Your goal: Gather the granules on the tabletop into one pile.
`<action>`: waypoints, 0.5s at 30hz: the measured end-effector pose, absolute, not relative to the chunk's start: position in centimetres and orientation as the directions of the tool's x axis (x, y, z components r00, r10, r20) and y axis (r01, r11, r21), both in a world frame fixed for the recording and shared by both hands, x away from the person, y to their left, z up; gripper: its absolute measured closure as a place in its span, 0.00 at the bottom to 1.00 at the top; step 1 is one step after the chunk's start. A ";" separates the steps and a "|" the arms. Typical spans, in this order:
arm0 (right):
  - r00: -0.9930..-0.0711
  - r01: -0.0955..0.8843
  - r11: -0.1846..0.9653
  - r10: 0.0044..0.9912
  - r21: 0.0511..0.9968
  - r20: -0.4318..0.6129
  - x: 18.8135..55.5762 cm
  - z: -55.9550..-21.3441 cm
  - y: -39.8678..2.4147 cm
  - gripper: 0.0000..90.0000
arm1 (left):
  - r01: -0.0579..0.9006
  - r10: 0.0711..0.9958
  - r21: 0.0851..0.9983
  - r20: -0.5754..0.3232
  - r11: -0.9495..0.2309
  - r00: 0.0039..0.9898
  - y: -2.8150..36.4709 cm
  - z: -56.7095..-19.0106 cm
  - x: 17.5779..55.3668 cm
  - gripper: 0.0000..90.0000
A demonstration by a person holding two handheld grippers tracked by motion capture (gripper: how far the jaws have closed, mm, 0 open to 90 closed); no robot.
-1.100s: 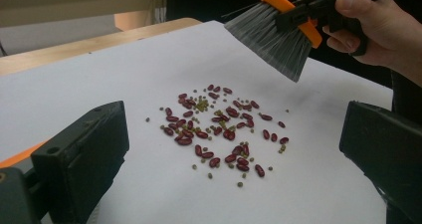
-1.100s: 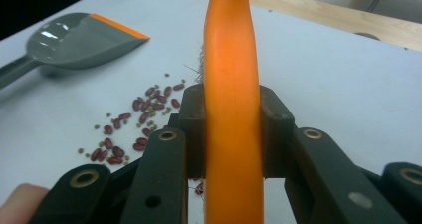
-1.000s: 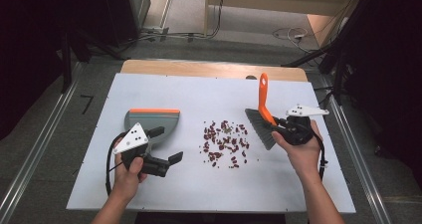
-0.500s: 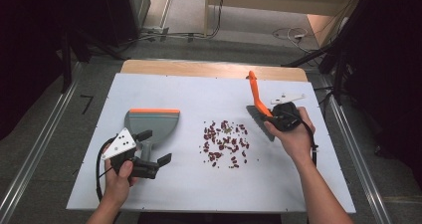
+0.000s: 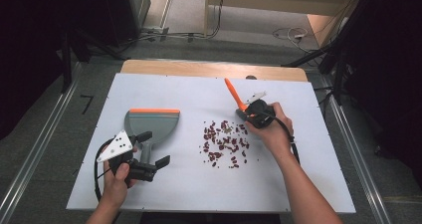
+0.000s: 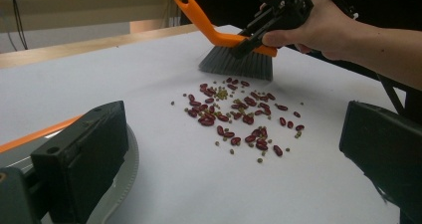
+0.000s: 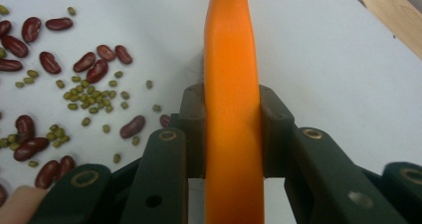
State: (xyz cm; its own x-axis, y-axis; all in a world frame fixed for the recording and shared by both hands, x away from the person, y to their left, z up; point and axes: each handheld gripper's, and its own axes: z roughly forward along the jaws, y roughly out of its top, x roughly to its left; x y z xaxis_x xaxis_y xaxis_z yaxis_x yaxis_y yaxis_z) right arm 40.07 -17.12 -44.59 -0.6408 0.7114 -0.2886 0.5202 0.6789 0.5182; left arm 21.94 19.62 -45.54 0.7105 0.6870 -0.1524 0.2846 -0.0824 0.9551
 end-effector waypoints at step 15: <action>-0.716 0.486 0.711 0.657 0.508 -0.234 38.2 -44.8 -15.7 0.77 | 0.288 0.680 0.953 -0.147 -0.099 0.719 19.3 -45.7 22.1 0.00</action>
State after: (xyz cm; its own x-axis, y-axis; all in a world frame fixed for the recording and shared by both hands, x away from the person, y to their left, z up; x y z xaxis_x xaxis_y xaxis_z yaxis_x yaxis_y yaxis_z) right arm 38.17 -15.70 -44.80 -0.7163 0.6572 -0.2344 0.4860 0.7110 0.5083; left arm 22.13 19.27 -45.69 0.7186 0.6797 -0.1467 0.2879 -0.0988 0.9526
